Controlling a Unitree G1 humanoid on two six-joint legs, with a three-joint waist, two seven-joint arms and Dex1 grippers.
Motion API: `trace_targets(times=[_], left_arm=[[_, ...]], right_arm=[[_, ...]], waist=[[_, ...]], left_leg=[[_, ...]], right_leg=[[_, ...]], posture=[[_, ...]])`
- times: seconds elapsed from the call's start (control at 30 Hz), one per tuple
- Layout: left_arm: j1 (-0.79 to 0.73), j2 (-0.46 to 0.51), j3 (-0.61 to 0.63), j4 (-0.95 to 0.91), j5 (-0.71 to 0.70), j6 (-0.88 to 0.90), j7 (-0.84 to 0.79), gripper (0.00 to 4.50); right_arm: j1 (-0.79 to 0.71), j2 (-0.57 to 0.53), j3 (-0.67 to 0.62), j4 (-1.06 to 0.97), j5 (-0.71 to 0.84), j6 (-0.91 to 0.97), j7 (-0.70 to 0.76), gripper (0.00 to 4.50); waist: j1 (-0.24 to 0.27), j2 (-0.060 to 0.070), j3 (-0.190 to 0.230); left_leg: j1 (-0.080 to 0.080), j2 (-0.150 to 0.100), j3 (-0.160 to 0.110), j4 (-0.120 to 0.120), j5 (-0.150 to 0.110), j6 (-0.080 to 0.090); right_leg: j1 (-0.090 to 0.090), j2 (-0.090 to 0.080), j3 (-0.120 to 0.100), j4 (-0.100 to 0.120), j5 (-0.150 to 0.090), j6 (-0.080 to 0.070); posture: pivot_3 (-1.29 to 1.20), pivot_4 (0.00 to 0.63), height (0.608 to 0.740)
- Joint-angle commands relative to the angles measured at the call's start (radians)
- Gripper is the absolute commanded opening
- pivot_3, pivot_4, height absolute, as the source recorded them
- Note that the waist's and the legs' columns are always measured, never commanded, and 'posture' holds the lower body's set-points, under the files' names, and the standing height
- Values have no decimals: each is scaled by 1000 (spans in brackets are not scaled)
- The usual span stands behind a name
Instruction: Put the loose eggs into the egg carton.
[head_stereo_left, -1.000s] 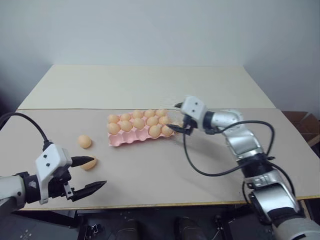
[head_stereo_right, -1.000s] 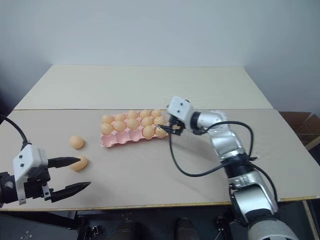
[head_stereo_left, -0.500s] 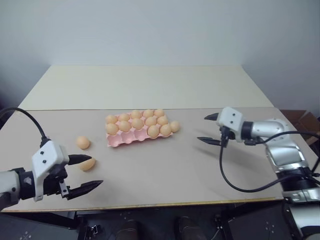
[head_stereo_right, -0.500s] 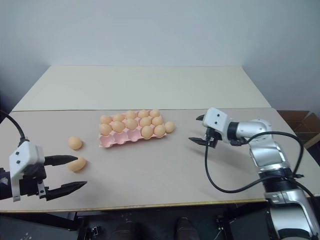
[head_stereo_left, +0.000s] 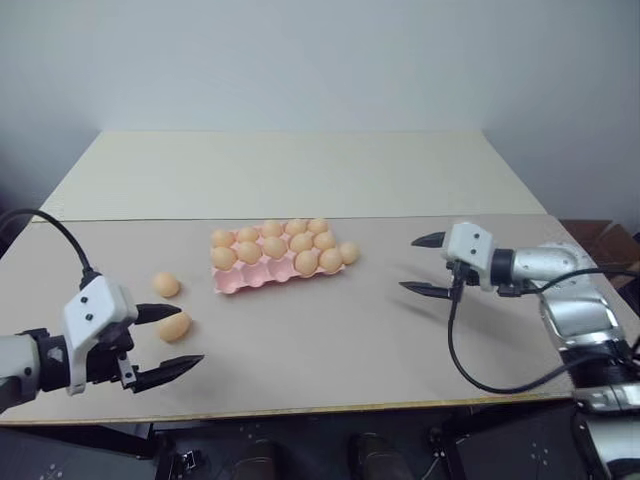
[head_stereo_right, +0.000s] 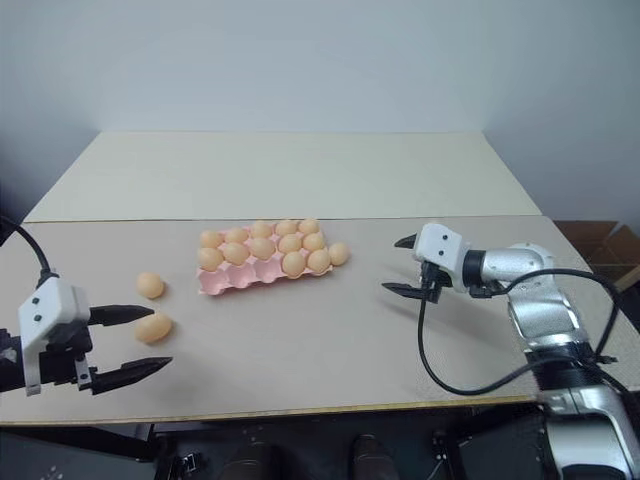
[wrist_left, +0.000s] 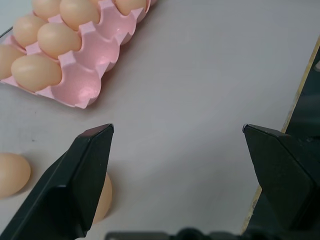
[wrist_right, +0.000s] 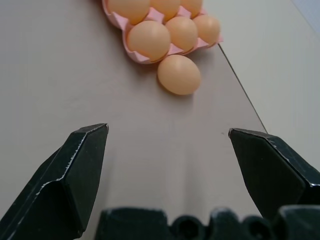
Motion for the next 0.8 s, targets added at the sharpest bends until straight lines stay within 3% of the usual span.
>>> trace_targets(times=[0.03,0.37,0.8], left_arm=[[-19,11,-5,-3,-1,-7,-1,4500],[-36,12,-11,1,7,1,10,4500],[7,-13,5,-19,18,-9,25,4500]], right_arm=[[-92,61,35,191,-67,-119,-58,4483],[-308,203,90,613,-165,-369,-115,4483],[-431,297,129,854,-275,-509,-191,4483]], waist=[[-1,0,0],[-4,0,0],[-25,0,0]], left_leg=[[0,0,0,0,0,0],[-2,0,-1,-1,0,0],[-1,0,-1,-1,0,0]], right_leg=[[0,0,0,0,0,0],[0,1,0,-1,2,4],[0,1,0,0,3,3]], posture=[[0,150,740],[0,150,740],[0,150,740]])
